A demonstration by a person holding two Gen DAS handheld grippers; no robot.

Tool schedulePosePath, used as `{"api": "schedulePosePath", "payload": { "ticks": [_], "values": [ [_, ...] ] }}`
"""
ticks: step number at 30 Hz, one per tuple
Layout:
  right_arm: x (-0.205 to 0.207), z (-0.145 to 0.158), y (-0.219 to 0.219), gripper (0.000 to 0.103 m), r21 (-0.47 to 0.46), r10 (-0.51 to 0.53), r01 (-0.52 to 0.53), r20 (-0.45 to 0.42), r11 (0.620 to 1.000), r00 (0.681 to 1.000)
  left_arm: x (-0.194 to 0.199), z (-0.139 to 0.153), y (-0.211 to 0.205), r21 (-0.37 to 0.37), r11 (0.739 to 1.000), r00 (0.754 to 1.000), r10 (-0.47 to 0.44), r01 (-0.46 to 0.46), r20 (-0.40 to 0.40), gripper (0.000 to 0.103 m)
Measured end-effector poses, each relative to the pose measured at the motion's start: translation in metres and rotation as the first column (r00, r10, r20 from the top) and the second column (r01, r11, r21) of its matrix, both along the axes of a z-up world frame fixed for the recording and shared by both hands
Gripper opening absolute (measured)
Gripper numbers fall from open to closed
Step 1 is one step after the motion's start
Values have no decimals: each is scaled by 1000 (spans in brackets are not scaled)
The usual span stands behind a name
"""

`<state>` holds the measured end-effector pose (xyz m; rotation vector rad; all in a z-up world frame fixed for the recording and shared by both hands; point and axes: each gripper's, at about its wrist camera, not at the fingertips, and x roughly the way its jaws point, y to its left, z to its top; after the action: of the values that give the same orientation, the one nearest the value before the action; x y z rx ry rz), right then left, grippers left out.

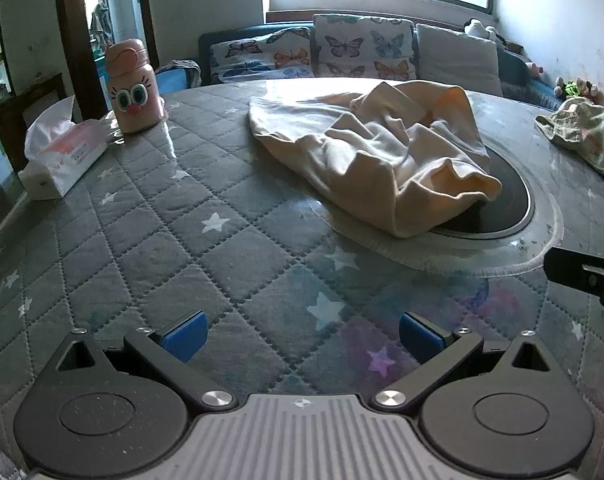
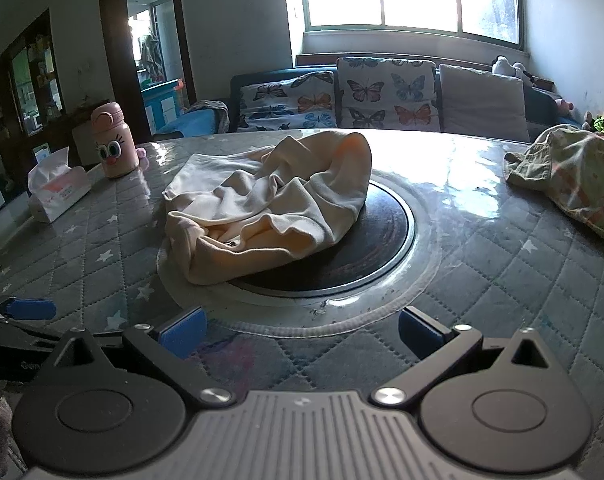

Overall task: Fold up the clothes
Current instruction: 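Move both grippers toward the crumpled cream sweatshirt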

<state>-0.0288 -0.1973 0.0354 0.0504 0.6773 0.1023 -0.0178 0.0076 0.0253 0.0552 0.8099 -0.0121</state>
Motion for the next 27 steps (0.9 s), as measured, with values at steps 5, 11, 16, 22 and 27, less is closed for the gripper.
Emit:
{"api": "schedulePosePath", "payload": {
  "ticks": [5, 11, 16, 22, 27],
  "values": [
    [-2, -2, 4, 103, 17, 9, -9, 0, 1000, 1000, 0, 0, -2, -2, 1000, 1000, -6, 6, -7, 103],
    [-3, -1, 11, 103, 16, 11, -11, -3, 1000, 1000, 0, -1, -3, -4, 1000, 1000, -7, 7, -11, 103],
    [-2, 0, 12, 103, 19, 17, -17, -7, 1000, 1000, 0, -1, -5, -6, 1000, 1000, -14, 14, -17, 103],
    [2, -2, 17, 103, 24, 35, -35, -19, 999, 999, 6, -3, -9, -4, 1000, 999, -25, 25, -25, 103],
    [9, -4, 6, 103, 35, 53, -52, -34, 998, 998, 11, -5, -10, -7, 999, 999, -33, 33, -38, 103]
  ]
}}
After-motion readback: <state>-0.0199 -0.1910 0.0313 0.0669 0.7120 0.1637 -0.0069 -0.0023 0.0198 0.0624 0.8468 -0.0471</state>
